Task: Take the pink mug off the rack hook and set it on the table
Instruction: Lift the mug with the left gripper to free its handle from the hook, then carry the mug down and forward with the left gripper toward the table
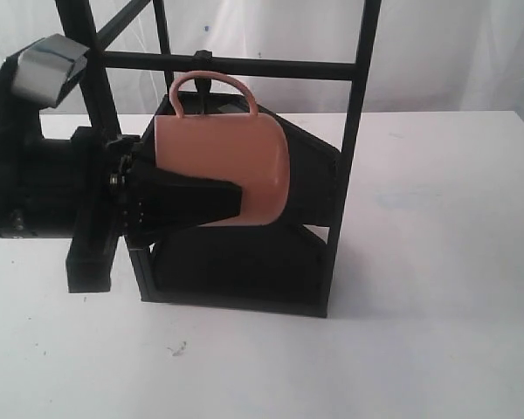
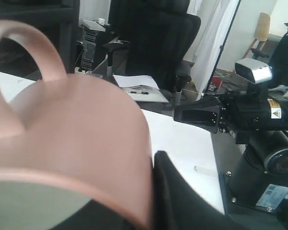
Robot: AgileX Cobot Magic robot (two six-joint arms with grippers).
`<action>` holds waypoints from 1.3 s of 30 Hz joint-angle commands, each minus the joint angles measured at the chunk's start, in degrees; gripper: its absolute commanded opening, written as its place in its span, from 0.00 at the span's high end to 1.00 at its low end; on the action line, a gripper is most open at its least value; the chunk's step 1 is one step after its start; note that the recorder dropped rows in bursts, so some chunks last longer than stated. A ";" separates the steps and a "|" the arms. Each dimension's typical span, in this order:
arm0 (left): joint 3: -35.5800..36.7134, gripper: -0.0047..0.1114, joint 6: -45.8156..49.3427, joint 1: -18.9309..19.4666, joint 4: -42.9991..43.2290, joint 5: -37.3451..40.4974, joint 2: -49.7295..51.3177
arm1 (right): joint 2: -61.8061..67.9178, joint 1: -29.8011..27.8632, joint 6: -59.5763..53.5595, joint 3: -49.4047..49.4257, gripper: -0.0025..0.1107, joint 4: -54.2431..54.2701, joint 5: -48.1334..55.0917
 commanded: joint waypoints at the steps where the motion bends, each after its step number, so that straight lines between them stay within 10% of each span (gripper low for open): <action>1: -0.48 0.96 -0.90 -0.11 0.56 3.00 -0.15 | -0.35 -0.52 0.30 0.31 0.98 0.00 -0.25; 39: -0.48 0.96 -8.69 -0.11 27.17 6.11 -9.04 | -0.35 -0.52 0.30 0.31 0.98 0.00 -0.35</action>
